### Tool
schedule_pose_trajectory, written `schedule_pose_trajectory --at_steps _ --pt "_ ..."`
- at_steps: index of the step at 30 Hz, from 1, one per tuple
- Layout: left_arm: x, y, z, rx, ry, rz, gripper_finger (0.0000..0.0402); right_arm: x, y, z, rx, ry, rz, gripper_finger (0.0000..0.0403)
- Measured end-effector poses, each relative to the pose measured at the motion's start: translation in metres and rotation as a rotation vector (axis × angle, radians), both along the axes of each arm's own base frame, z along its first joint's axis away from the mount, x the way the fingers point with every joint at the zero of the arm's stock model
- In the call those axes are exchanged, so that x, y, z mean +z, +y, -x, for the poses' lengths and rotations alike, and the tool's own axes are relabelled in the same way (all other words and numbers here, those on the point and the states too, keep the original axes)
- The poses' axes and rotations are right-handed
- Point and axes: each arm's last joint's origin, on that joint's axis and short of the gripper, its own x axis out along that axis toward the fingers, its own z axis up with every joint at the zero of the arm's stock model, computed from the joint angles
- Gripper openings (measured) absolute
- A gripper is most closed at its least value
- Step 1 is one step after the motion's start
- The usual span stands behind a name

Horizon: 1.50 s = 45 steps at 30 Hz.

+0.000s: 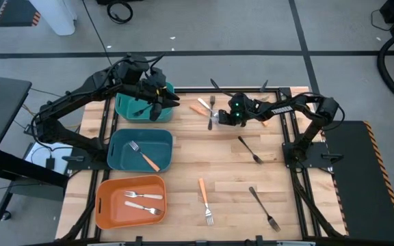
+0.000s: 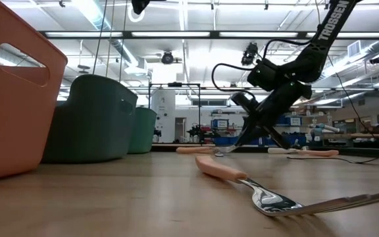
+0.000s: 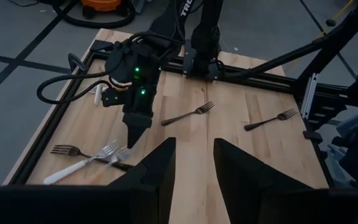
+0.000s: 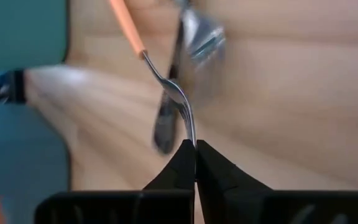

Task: Sort silverware by color (type)
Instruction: Put the light orange fork into the blue bin

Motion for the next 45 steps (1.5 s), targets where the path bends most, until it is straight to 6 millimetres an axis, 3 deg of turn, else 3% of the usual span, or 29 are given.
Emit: schedule_pose_trajectory --at_steps 8,13,21,31,38,45 --pt "0.000 0.000 0.000 0.001 0.000 0.001 0.0118 0.013 0.008 -0.003 0.123 -0.099 -0.046 0.0004" --pt "0.000 0.001 0.000 0.044 0.007 0.007 0.0118 0.033 0.012 -0.001 0.161 -0.172 -0.023 0.0003" --pt "0.003 0.004 -0.001 0.098 -0.020 -0.023 0.0118 0.086 0.021 0.013 0.184 -0.330 0.114 0.0003" --pt "0.012 0.007 -0.005 0.241 -0.135 0.124 0.0118 0.151 0.035 0.049 0.097 -0.511 0.376 0.0002" --pt "0.010 0.015 -0.019 0.362 -0.199 0.252 0.0118 0.180 0.046 0.071 0.031 -0.597 0.521 0.0002" --pt "0.007 0.027 -0.047 0.350 -0.324 0.255 0.0118 0.190 0.049 0.071 0.020 -0.677 0.570 0.0003"
